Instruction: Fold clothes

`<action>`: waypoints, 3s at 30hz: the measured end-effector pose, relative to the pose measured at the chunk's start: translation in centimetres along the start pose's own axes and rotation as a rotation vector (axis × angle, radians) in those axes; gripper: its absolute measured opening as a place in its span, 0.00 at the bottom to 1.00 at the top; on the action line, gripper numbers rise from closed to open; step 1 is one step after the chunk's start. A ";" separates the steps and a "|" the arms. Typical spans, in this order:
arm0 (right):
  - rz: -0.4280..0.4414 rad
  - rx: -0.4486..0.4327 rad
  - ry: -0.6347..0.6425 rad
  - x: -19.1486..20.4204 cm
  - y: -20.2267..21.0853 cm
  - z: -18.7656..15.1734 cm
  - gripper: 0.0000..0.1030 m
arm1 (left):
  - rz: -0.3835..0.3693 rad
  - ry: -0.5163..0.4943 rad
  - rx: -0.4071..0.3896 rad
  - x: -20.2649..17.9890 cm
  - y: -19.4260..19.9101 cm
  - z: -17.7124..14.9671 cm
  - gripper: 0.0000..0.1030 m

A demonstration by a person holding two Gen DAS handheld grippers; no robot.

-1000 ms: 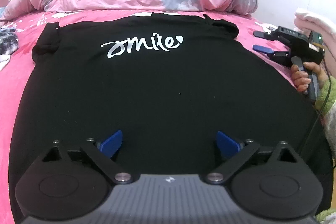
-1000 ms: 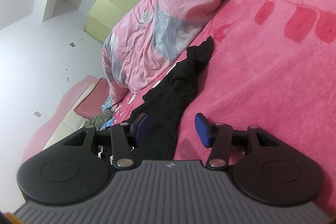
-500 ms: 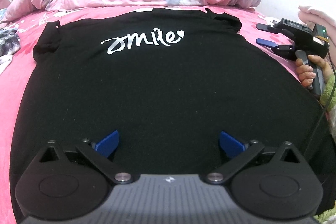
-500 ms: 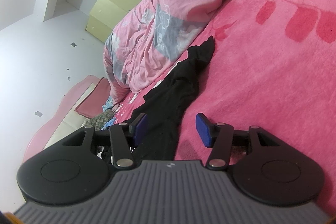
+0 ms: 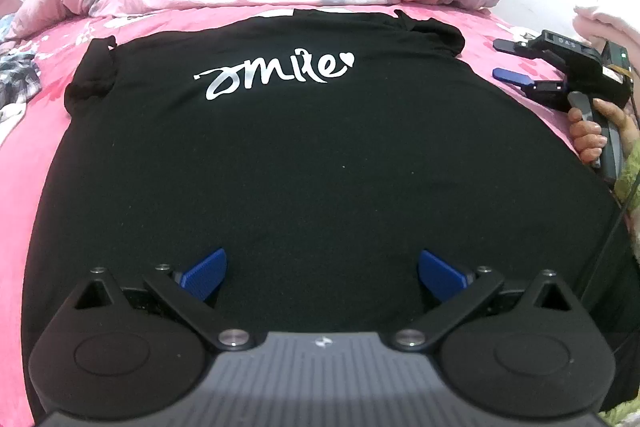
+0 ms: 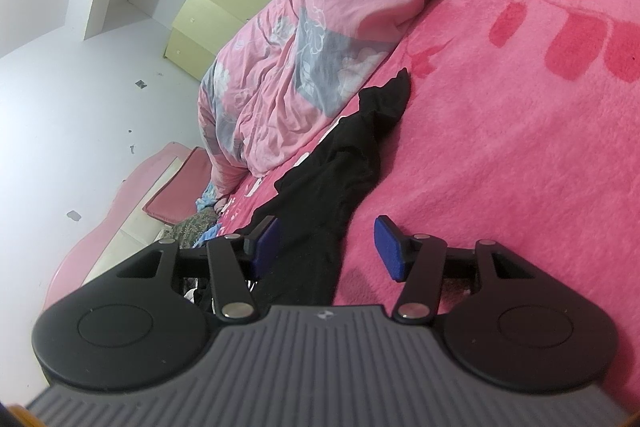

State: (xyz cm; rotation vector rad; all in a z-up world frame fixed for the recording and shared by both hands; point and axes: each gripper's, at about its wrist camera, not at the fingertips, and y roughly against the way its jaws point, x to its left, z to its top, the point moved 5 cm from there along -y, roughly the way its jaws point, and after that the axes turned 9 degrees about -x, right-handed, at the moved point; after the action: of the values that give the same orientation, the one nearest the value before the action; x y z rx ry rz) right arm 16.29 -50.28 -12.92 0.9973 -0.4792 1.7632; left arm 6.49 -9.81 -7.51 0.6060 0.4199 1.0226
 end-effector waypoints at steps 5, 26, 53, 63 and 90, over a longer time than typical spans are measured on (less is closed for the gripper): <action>0.005 0.000 0.000 0.0 0.0 -0.1 0.51 | 0.001 0.009 0.001 0.1 0.0 0.0 1.00; 0.066 -0.020 -0.041 -0.1 0.4 0.1 0.57 | 0.052 -0.025 0.000 -0.6 -0.3 -0.4 1.00; 0.174 -0.037 -0.072 0.2 0.8 0.1 0.78 | 0.119 0.040 0.015 -0.6 -1.0 -0.2 1.00; 0.187 -0.043 -0.088 -0.1 0.8 0.0 0.80 | 0.107 0.046 -0.015 -0.5 -0.9 -0.4 1.00; -0.036 0.131 0.099 5.5 -1.2 -0.2 0.82 | 0.098 0.289 -0.324 13.3 2.8 8.4 0.97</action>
State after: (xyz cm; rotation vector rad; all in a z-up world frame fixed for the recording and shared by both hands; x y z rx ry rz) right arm 16.54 -46.51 -8.77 0.9970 -0.2848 1.8202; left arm 15.75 0.79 0.09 0.1893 0.4681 1.2472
